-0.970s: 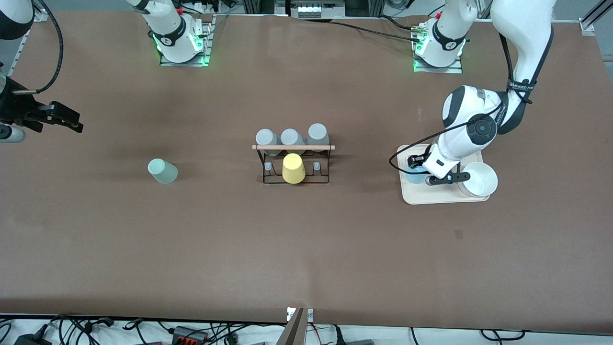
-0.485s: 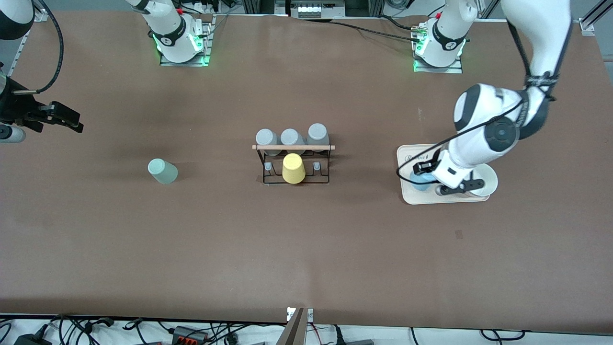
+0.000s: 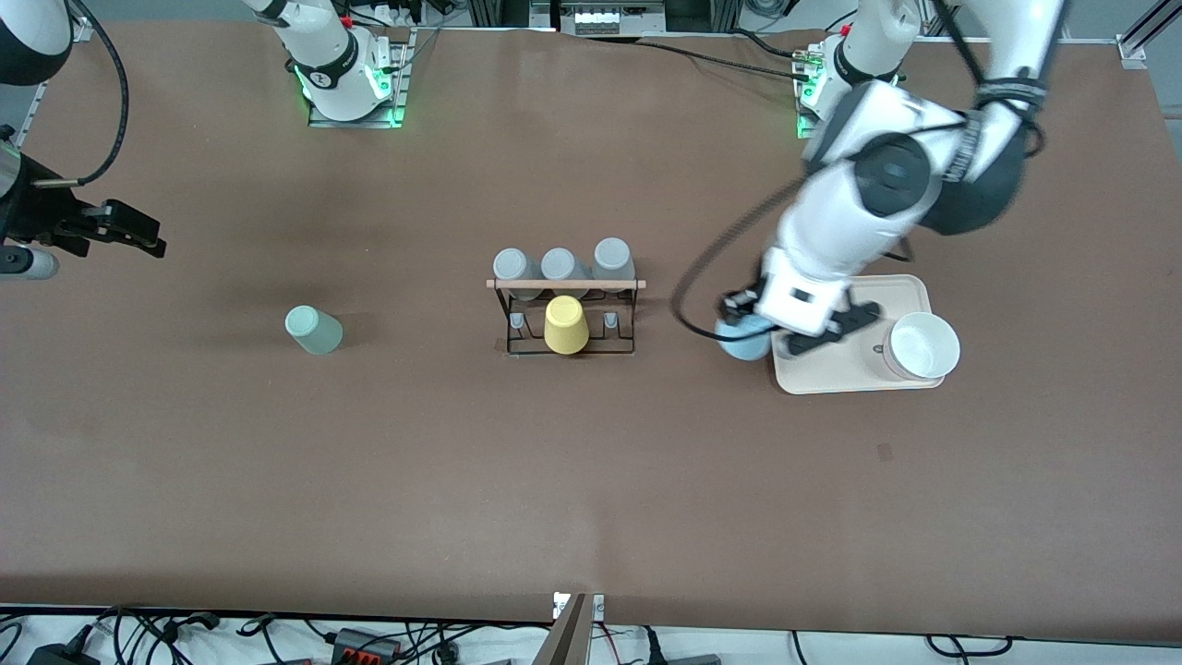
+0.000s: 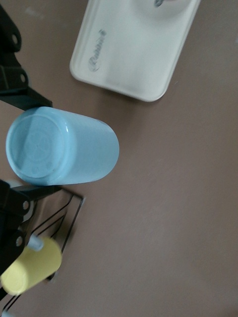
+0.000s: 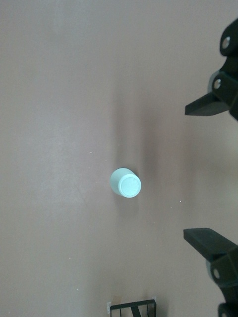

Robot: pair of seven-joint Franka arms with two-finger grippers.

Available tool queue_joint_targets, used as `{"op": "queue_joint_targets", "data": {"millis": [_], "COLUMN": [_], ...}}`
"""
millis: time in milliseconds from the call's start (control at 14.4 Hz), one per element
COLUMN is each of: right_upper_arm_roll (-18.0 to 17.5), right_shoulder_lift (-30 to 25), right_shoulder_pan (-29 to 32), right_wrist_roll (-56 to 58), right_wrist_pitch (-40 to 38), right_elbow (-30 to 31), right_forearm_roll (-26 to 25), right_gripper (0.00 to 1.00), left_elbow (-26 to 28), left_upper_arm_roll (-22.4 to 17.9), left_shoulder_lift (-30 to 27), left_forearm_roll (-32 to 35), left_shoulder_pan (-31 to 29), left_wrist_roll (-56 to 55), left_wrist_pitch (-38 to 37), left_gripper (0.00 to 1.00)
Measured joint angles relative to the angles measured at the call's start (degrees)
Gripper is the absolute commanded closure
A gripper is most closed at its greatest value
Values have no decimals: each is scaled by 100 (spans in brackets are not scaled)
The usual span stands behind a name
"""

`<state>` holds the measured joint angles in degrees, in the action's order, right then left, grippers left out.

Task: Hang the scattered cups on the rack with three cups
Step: 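Carry the light blue cup with the left gripper to the rack, then lower the blue cup onto the rack while the right gripper nears the teal cup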

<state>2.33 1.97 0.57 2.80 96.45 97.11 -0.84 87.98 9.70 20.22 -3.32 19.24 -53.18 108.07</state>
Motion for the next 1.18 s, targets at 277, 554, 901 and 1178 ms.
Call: {"op": "queue_joint_targets", "data": {"millis": [277,554,901,1178], "right_upper_arm_roll": [-9,-12,-50,-51], "right_shoulder_lift": [174,260,747,900], "right_shoulder_pan": [-5,-11,-246,-303], "right_wrist_roll": [0,0,-2,-10], "right_wrist_pitch": [0,-3,1,104], "right_elbow": [3,8,27,26], "right_forearm_roll": [0,1,2,2], "right_gripper": [0,0,0,0], "left_elbow": [-877,-1623,-1883,-1886], "left_upper_arm_roll": [2,2,-2,-2], "left_shoulder_lift": [780,1494,1870,2145], "left_forearm_roll": [0,0,0,0], "left_shoulder_pan": [665,1124,1279,1307], "left_wrist_roll": [-990,-1586,-1740,-1740], "left_wrist_pitch": [-170,-170,-212,-213], "left_gripper": [62,62,62,62]}}
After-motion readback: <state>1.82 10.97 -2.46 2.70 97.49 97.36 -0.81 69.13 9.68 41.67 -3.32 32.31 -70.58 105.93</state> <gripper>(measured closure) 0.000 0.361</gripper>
